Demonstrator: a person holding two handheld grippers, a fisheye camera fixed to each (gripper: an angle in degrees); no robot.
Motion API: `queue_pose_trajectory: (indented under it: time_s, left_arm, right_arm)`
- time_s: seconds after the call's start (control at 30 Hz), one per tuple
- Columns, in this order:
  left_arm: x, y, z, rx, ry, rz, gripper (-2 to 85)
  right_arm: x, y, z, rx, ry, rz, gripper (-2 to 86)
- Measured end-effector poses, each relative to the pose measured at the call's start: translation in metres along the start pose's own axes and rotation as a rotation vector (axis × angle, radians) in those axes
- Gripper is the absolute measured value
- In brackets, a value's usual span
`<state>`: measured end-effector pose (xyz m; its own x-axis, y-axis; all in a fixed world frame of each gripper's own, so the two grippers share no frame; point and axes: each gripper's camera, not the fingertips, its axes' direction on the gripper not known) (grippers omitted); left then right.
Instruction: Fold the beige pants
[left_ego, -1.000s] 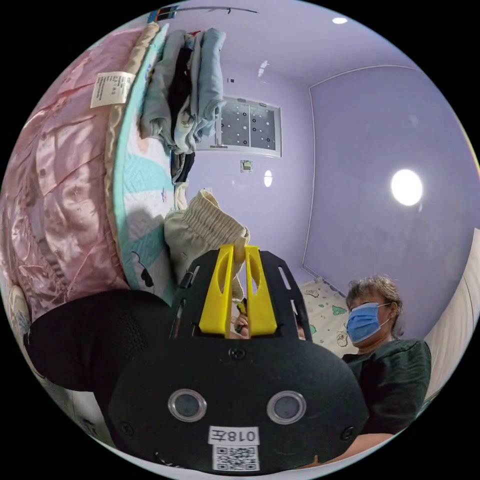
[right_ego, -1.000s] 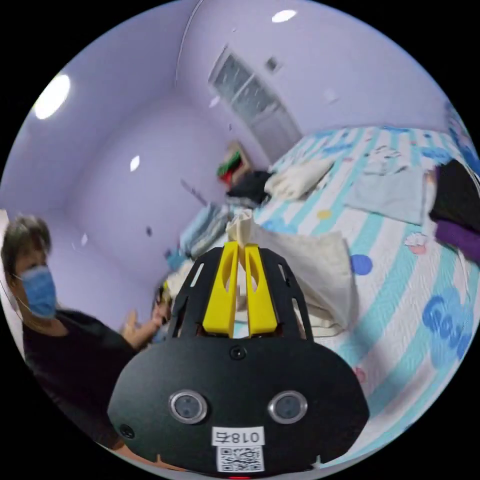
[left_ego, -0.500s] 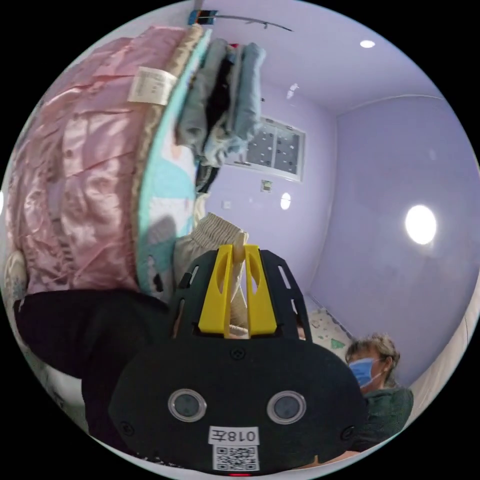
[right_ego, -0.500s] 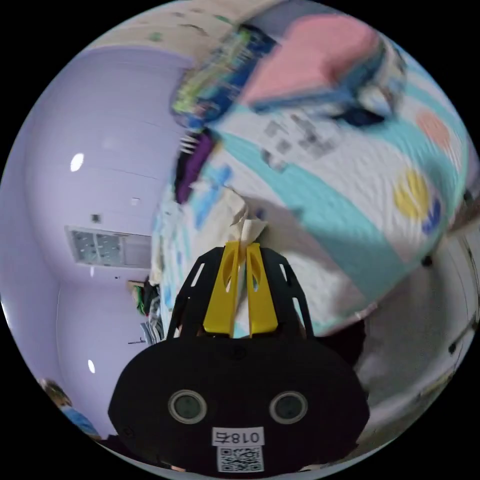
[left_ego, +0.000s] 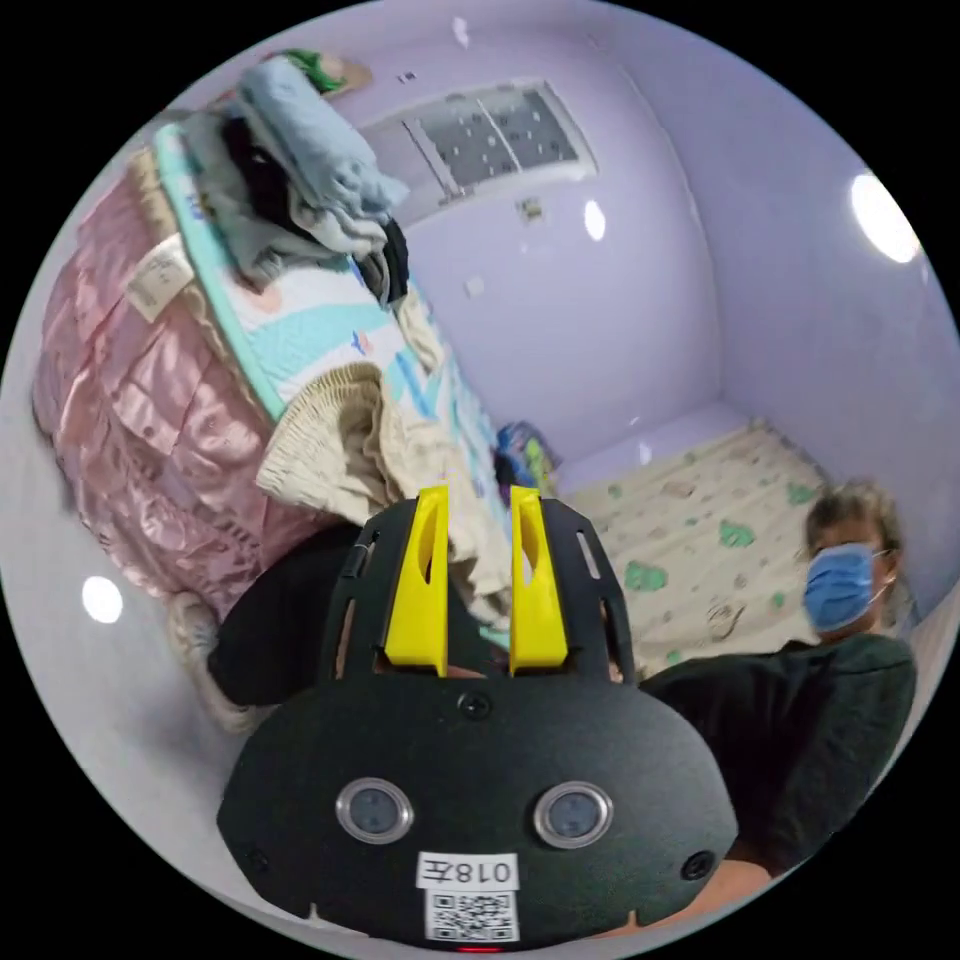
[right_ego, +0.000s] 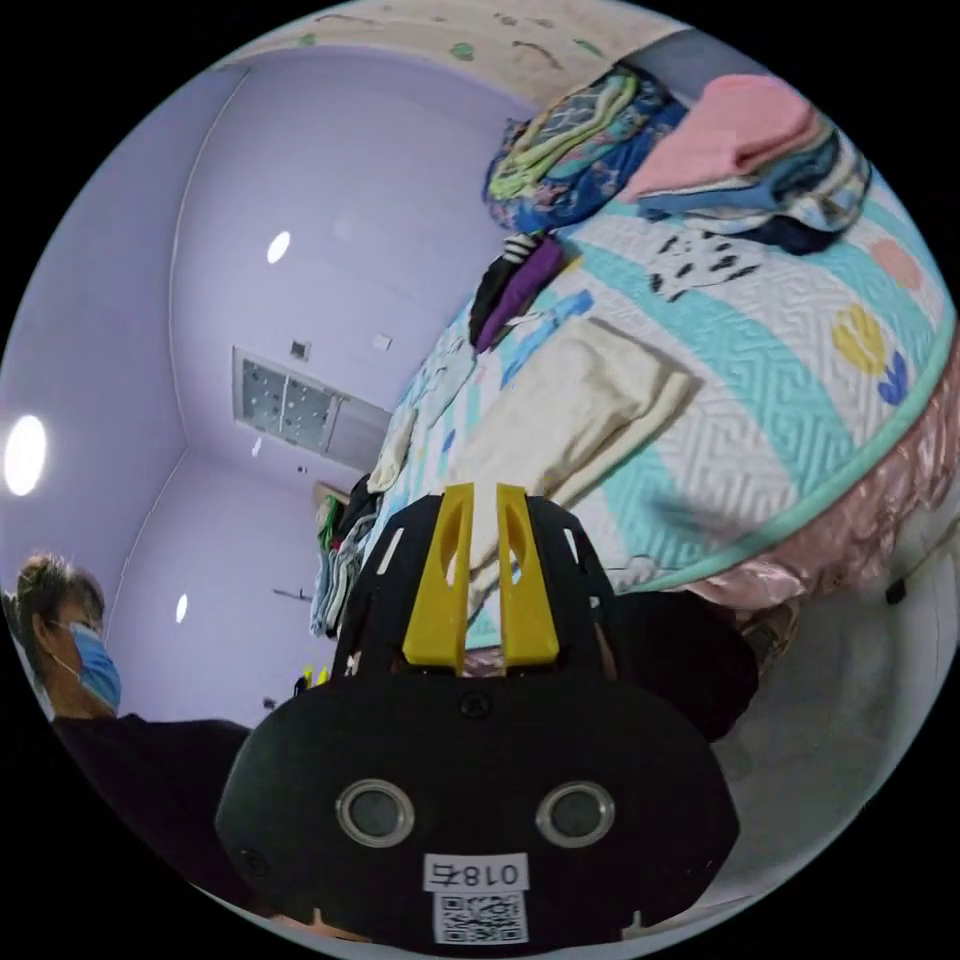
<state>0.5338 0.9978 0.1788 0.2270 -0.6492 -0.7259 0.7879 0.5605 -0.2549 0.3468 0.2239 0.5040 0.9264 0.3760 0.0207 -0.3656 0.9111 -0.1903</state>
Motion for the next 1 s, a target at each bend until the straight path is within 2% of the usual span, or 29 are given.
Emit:
queue_pose_trajectory:
  time_s: [0.13,0.3,0.63,0.83,1.0]
  left_arm:
    - [0.014,-0.014,0.042,-0.165,-0.099,0.006,12.0]
    - [0.022,-0.025,0.041,-0.172,-0.141,-0.014,12.4]
    - [0.009,-0.052,0.078,-0.256,-0.06,-0.072,13.5]
    - [-0.025,-0.061,0.084,-0.148,0.043,-0.282,11.8]
    - [-0.044,-0.063,0.082,-0.102,0.032,-0.419,8.7]
  right_arm:
    - [-0.013,0.01,0.022,-0.079,-0.057,-0.044,2.1]
    - [-0.008,0.023,0.029,-0.144,-0.063,-0.043,0.9]
    - [0.014,0.032,0.022,-0.172,-0.074,-0.017,0.1]
    - [0.021,0.034,0.016,-0.17,-0.051,-0.028,-0.2]
    - [0.028,0.034,0.015,-0.171,-0.049,-0.019,-0.2]
